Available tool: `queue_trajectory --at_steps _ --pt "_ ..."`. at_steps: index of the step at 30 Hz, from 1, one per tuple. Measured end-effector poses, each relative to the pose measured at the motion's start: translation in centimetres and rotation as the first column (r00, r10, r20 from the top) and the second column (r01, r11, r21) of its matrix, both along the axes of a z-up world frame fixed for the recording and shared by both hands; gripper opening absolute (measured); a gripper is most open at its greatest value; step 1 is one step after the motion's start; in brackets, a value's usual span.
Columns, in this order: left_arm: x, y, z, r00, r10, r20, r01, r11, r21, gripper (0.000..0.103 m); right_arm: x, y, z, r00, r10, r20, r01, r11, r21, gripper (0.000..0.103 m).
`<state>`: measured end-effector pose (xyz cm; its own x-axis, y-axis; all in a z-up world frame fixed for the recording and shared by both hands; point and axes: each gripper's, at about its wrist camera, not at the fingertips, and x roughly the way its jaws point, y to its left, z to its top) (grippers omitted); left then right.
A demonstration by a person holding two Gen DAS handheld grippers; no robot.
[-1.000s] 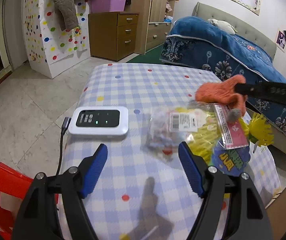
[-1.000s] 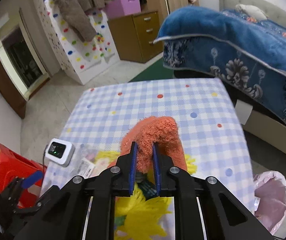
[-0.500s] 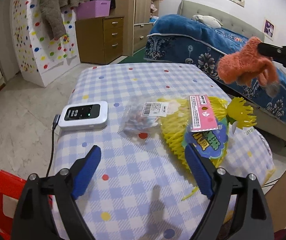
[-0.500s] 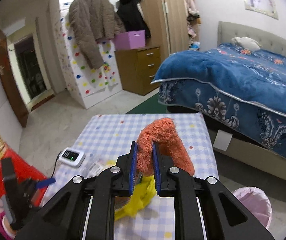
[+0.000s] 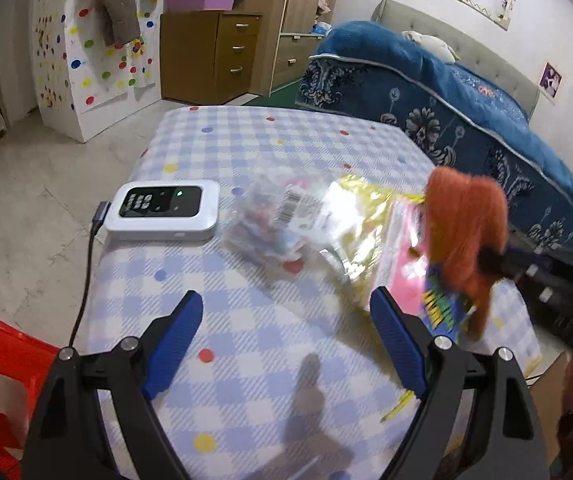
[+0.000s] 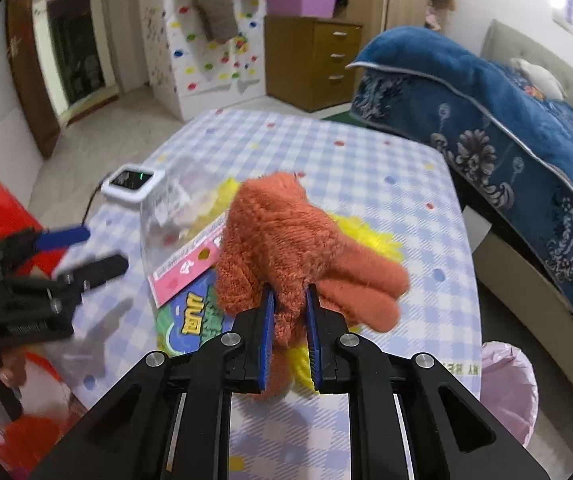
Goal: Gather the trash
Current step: 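Grasp the orange knit glove with the right gripper, then lift the glove with the right gripper while the left gripper grasps the clear plastic bag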
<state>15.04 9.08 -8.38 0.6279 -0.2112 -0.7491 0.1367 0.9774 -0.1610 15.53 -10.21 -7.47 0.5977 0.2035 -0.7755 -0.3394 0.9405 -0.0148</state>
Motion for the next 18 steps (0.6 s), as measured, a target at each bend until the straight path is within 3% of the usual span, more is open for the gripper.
queue_trajectory --at_steps 3,12,18 --pt "0.6 -0.5 -0.1 1.000 -0.014 -0.010 0.014 1.000 -0.011 0.076 -0.1 0.4 -0.4 1.000 0.010 -0.009 -0.010 1.000 -0.006 0.015" --pt "2.1 -2.3 -1.7 0.997 -0.022 -0.079 0.015 0.996 -0.085 0.075 0.0 -0.8 -0.3 0.999 -0.010 -0.041 0.013 0.998 0.065 0.015" --pt "2.1 -2.4 -2.7 0.993 -0.014 -0.119 -0.004 0.988 -0.154 0.064 0.0 -1.1 -0.3 0.999 -0.011 -0.045 0.014 0.997 0.077 0.015"
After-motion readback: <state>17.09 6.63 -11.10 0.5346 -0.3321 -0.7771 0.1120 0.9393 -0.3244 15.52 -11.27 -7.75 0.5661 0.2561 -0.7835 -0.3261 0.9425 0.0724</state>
